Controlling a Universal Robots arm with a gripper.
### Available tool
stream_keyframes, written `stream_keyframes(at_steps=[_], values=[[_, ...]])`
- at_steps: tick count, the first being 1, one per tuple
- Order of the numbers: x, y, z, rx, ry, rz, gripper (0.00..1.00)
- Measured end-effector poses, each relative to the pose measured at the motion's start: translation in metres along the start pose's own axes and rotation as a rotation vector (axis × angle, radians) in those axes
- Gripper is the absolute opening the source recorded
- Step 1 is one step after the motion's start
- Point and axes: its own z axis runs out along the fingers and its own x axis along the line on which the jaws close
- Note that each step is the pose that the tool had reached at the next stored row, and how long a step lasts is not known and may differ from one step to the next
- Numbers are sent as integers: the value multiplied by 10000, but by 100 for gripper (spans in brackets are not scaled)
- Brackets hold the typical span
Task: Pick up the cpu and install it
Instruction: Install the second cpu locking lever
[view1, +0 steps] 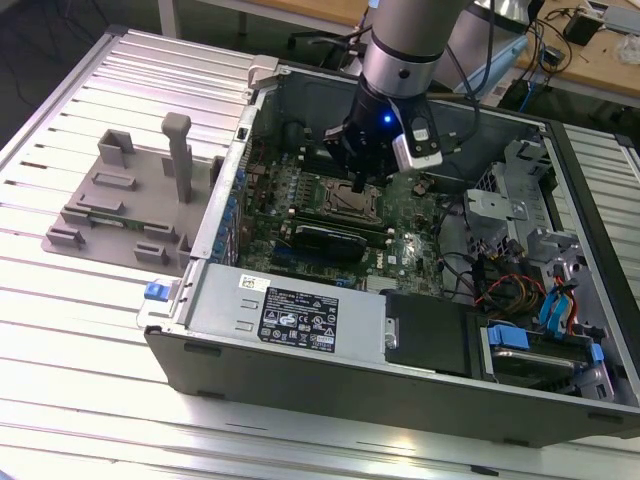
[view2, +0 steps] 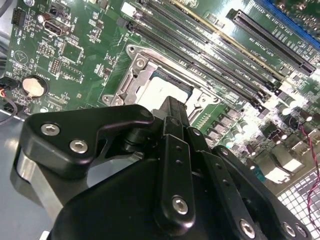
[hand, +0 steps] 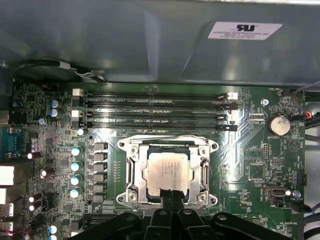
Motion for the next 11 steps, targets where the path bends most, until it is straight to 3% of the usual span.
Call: stream_keyframes(at_steps=[11], values=[[14, -102, -2, -1, 0, 0, 11]])
